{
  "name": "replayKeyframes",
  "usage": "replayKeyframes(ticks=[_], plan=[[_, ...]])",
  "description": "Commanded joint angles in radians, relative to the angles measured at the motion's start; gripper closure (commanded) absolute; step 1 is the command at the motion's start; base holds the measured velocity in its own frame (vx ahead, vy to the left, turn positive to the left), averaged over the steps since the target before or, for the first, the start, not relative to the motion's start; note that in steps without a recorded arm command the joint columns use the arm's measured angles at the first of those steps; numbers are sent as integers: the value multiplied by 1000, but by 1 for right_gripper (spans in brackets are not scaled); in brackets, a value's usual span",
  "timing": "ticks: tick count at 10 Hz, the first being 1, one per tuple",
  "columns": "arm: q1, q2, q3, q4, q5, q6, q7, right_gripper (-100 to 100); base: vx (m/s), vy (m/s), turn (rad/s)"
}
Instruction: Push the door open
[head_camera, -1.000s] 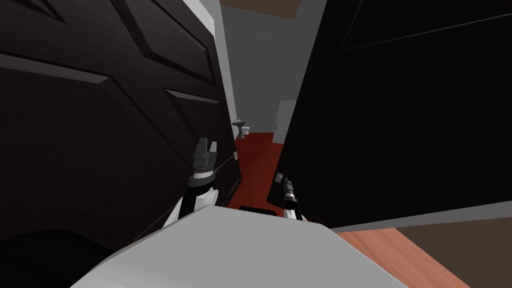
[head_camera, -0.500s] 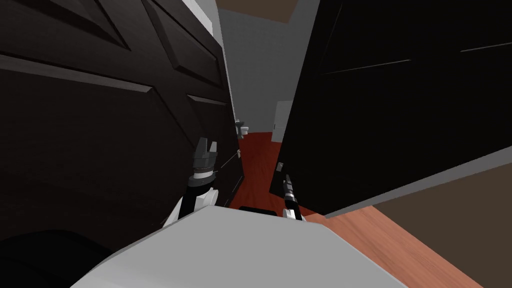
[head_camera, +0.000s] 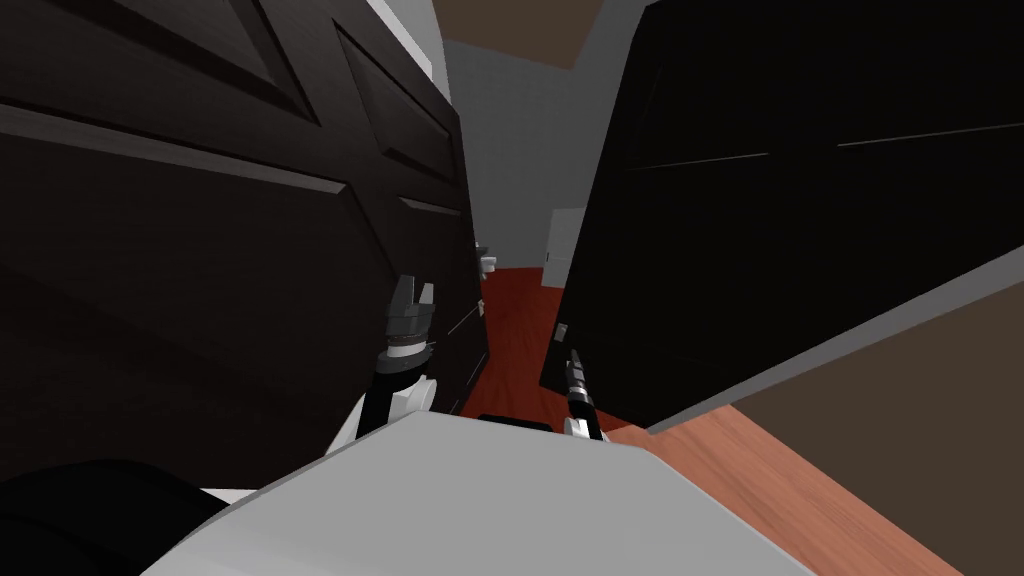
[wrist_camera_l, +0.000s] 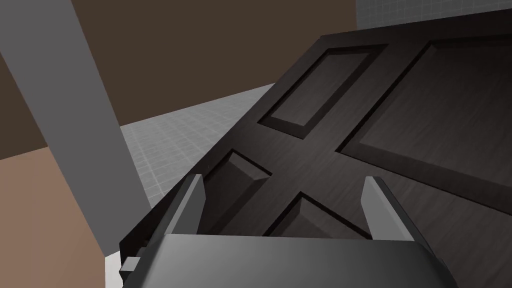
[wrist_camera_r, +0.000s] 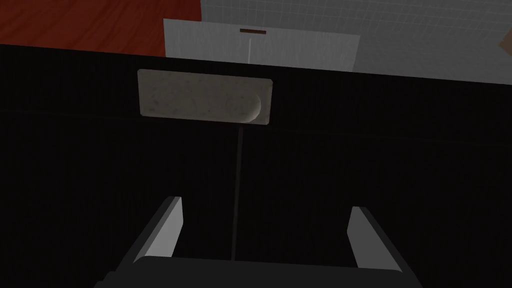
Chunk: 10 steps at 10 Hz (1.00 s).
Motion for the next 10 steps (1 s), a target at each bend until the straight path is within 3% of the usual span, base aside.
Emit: replayKeyframes(ticks=[1,5,9,10], plan=[[0,-5,0,1,1,-5,6,-100,215,-46,9],[-5,7,0,16,4,-25,21,-100,226,-50,1],[-9,54,0,30,6,-42,34,-100,203,-48,-1],[-6,46,0,29,6,-41,32,-100,74,-14,-10]])
